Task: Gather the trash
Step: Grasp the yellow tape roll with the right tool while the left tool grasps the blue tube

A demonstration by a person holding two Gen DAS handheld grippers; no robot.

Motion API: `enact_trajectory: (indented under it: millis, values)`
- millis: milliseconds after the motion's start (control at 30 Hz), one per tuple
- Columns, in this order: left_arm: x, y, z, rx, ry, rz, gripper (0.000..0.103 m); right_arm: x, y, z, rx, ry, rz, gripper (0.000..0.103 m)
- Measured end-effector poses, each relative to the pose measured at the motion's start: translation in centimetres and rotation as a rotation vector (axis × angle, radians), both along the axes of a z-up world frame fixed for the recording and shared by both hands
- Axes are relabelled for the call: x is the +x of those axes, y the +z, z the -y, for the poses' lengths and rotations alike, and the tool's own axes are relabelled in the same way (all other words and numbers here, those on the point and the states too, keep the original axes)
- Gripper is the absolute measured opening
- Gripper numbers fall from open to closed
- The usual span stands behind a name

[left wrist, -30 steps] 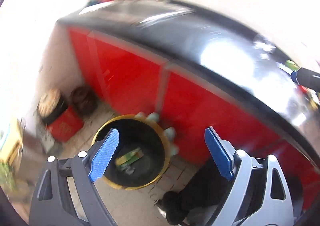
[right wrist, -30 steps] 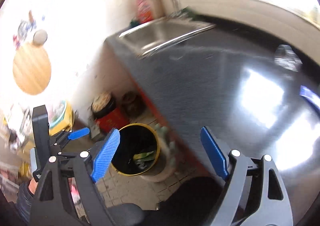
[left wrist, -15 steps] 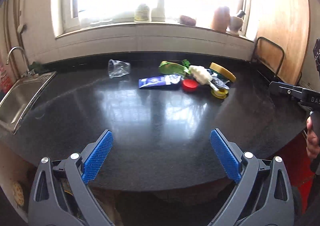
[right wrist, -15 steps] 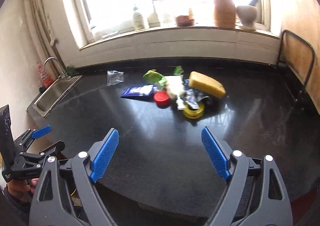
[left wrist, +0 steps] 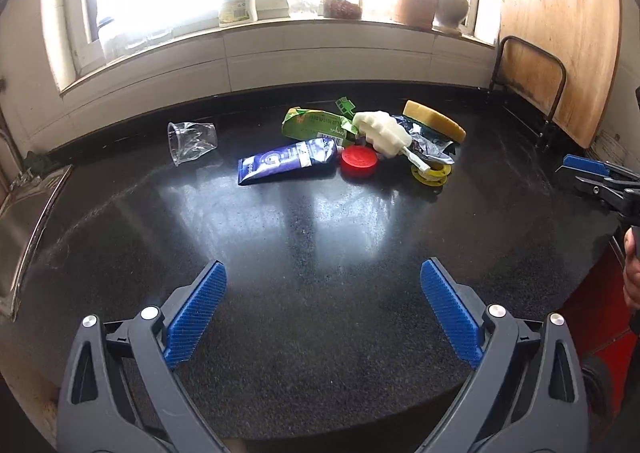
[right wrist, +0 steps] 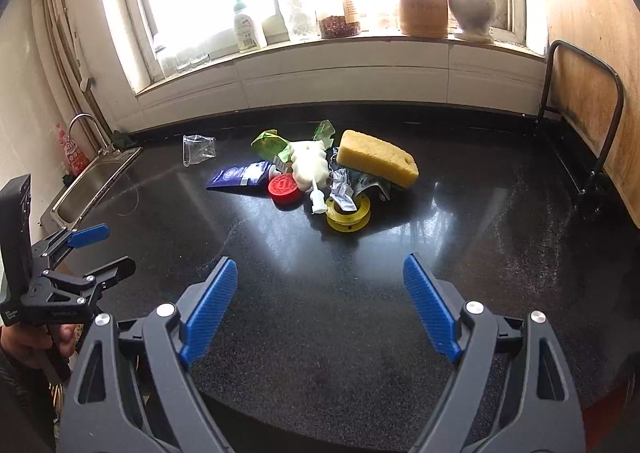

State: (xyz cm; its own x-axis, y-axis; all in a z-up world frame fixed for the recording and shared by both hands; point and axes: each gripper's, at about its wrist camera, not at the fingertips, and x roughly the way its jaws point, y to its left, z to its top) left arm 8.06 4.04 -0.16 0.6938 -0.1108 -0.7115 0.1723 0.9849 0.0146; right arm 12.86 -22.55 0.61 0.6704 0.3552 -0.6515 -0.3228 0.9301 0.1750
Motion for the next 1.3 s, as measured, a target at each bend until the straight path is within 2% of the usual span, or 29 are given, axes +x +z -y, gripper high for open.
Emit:
enact_trajectory:
  millis: [100, 233, 367, 500, 633, 733, 867, 967, 1100, 1167, 1200, 1267, 1300]
  values:
    - [2.7, -1.2, -0.1, 0.065, -0.069, 0.006, 0.095, 1.7, -1.2, -0.5, -0.013, 0.015, -0.029, 0.082]
    - [8.5, -2.6, -0.9, 0.076, -0.171, -0.037, 0.095, 4.5, -3.4, -1.1, -0.031, 0.026, -0.08, 0.082]
    - [14.3, -3.9, -1.0, 0.14, -0.297, -0.04, 0.095, 7.2, -5.3, -1.8, -0.06, 0.037, -0.125, 0.082]
    - [19.6, -6.2, -1.0, 0.211, -0.43, -0.108, 0.095, 9.3, -6.3, -2.4, -0.098, 0.054, -0.155, 0.082]
    - [23.1, -7.2, -1.1, 0.253, -0.538, -0.124, 0.095, 10.6, -6.8, -2.5, -0.097, 0.079, -0.171, 0.082]
    - [25.1, -8.0, -0.9, 0.279, -0.617, -0.154, 0.095, 11.4, -7.3, -2.7, -0.107, 0.085, -0.173, 0.082]
    - [26.0, -8.2, -0.1, 0.299, -0.71, -0.126, 0.095, 12.6, -8.4, -3.1, -0.118, 0.073, -0.187, 0.082]
    - [26.5, -8.2, 0.7, 0.299, -0.716, -0.104, 0.095, 13.7, -9.4, -3.7, -0.132, 0.049, -0.188, 0.082]
    - [26.0, -8.1, 1.7, 0.276, -0.669, -0.086, 0.094, 15.3, -10.2, -4.5, -0.14, 0.021, -0.168, 0.083]
    - [25.3, -8.1, 1.8, 0.26, -0.648, -0.076, 0.087, 15.8, -10.3, -4.9, -0.154, 0.008, -0.141, 0.079]
    - [24.9, -7.9, 1.8, 0.25, -0.64, -0.07, 0.079, 16.1, -10.2, -5.2, -0.161, 0.008, -0.132, 0.075]
    - [23.6, -8.1, 2.2, 0.239, -0.608, -0.064, 0.065, 16.3, -10.1, -5.5, -0.17, 0.008, -0.112, 0.057]
    - [22.8, -8.1, 2.3, 0.232, -0.598, -0.065, 0.052, 16.4, -10.0, -5.7, -0.178, 0.012, -0.103, 0.055]
